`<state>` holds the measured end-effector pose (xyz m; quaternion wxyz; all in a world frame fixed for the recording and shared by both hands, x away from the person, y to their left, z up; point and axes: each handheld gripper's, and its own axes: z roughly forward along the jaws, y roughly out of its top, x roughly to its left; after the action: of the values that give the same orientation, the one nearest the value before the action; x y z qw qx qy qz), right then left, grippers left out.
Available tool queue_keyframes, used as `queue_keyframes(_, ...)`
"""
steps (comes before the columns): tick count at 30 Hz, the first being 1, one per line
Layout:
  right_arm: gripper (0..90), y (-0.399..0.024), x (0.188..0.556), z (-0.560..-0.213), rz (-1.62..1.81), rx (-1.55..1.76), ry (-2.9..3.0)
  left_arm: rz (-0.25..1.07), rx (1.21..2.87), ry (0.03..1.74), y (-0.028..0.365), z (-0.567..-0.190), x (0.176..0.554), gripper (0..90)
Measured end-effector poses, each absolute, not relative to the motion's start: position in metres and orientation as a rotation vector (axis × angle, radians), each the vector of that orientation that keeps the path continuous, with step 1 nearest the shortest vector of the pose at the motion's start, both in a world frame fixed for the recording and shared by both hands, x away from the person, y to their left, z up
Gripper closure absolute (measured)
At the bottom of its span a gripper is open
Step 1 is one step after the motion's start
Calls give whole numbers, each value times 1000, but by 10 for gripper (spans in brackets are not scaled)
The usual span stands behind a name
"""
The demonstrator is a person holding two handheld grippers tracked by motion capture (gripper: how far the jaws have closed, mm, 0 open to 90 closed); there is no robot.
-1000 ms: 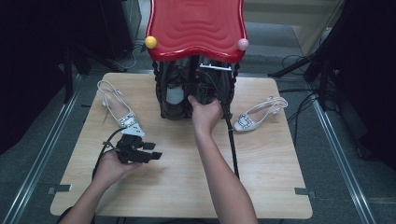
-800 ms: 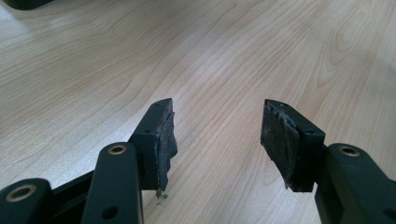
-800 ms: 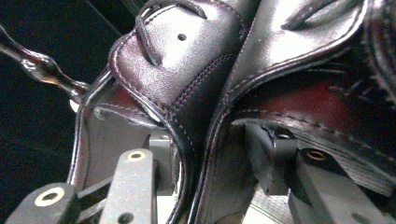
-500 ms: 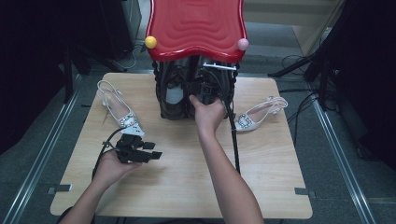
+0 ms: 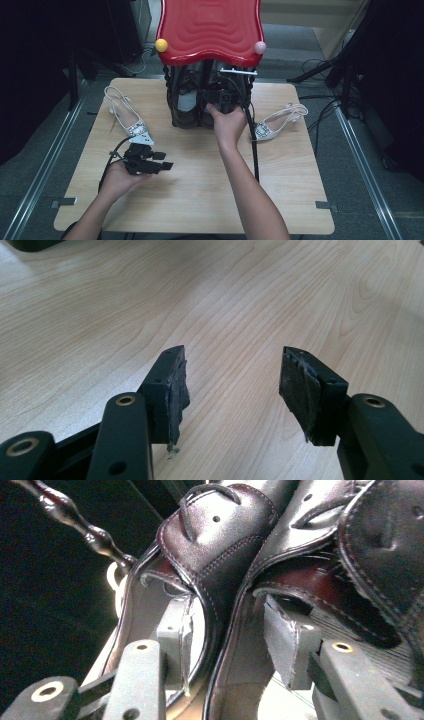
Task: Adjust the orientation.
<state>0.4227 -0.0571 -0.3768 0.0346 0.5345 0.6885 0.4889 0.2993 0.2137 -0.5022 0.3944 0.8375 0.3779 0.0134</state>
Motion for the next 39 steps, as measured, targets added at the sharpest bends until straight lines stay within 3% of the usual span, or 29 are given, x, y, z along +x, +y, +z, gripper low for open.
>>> queue_keyframes(14,552,-73,402,-368,1527,1546,2227,40,2142,916,208,-483,301,449)
queue_keyframes(26,536,-95,370,-352,1564,1356,2336,57,2081,852,212,-422,319,470)
queue_keyframes(39,531,-122,337,-371,1556,1270,2386,128,2114,762,193,-360,343,524)
